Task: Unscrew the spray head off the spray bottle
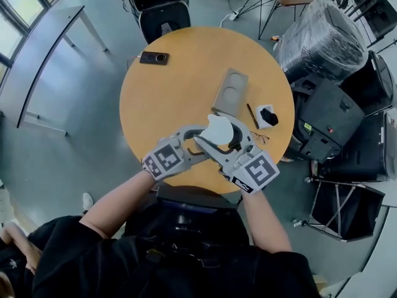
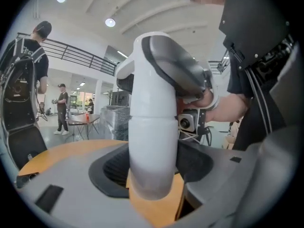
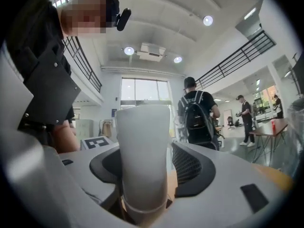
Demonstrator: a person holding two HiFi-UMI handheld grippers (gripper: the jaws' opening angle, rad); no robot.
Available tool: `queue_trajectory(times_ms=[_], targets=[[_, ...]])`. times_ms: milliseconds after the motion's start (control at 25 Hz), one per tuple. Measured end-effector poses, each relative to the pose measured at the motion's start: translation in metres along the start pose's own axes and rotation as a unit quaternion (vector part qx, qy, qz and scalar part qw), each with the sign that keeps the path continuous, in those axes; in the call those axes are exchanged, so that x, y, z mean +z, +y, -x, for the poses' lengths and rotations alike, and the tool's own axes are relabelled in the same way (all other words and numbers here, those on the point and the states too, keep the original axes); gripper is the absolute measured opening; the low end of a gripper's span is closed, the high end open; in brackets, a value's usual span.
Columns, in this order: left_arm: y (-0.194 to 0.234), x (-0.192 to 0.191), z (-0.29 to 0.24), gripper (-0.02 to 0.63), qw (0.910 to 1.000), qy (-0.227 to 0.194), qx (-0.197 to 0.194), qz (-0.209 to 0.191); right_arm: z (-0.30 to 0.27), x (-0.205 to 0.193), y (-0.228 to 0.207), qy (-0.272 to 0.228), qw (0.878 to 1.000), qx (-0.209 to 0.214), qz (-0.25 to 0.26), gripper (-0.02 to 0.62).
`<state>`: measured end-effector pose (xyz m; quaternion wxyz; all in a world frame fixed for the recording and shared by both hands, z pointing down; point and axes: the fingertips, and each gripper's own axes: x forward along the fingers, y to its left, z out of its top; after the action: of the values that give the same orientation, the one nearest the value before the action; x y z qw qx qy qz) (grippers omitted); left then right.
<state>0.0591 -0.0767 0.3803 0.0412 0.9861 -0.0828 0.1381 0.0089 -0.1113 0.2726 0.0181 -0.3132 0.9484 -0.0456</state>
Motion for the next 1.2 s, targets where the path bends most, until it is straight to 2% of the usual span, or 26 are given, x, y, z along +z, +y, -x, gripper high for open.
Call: queue_trajectory(times_ms=[120, 280, 360, 400, 480, 560, 680, 720, 840, 960, 1000, 1080, 1160, 1200], targets=[[-0.018, -0.002, 0.005, 0.301, 0.9968, 0.008, -0.079, -0.002, 0.004, -0.001, 0.016, 0.004, 0.996, 0.085, -0.027, 0.287], [-0.047, 0.001, 0.014, 0.301, 0.9824, 0.003, -0.186, -0.019, 0.017, 0.004, 0.046, -0.006, 0.978, 0.206, -0.041, 0.287], [-0.055, 0.002, 0.015, 0.301, 0.9788, -0.002, -0.202, -0.032, 0.022, 0.005, 0.053, -0.012, 0.971, 0.236, -0.044, 0.287], [-0.055, 0.002, 0.013, 0.301, 0.9792, -0.004, -0.200, -0.034, 0.023, 0.005, 0.054, -0.012, 0.970, 0.239, -0.042, 0.288], [-0.051, 0.003, 0.010, 0.301, 0.9829, -0.009, -0.182, -0.027, 0.021, 0.006, 0.047, -0.011, 0.976, 0.217, -0.028, 0.298], [-0.041, 0.006, 0.007, 0.301, 0.9882, -0.017, -0.151, -0.020, 0.016, 0.007, 0.034, -0.010, 0.984, 0.175, -0.017, 0.330], [-0.021, 0.008, 0.002, 0.301, 0.9962, -0.014, -0.084, -0.017, 0.011, 0.010, 0.016, -0.010, 0.993, 0.116, -0.010, 0.407], [-0.012, 0.007, 0.001, 0.301, 0.9982, -0.009, -0.057, -0.014, 0.011, 0.010, 0.011, -0.009, 0.995, 0.097, -0.004, 0.413], [0.011, 0.005, -0.003, 0.302, 0.9999, -0.002, 0.016, 0.000, 0.009, 0.008, -0.005, -0.010, 1.000, 0.027, 0.009, 0.422], [0.026, 0.005, -0.006, 0.302, 0.9977, 0.004, 0.068, 0.000, 0.007, 0.009, -0.021, -0.026, 0.999, -0.037, -0.006, 0.417], [0.028, 0.006, -0.008, 0.302, 0.9969, 0.007, 0.078, -0.003, 0.007, 0.010, -0.024, -0.034, 0.998, -0.050, -0.013, 0.403], [0.030, 0.006, -0.012, 0.302, 0.9963, 0.012, 0.085, -0.005, 0.005, 0.011, -0.028, -0.045, 0.997, -0.067, -0.022, 0.336], [0.028, 0.005, -0.014, 0.302, 0.9972, 0.011, 0.074, 0.000, 0.002, 0.010, -0.028, -0.044, 0.997, -0.063, -0.015, 0.207], [0.026, 0.004, -0.014, 0.302, 0.9980, 0.007, 0.062, 0.004, 0.001, 0.009, -0.026, -0.043, 0.998, -0.051, -0.009, 0.201]])
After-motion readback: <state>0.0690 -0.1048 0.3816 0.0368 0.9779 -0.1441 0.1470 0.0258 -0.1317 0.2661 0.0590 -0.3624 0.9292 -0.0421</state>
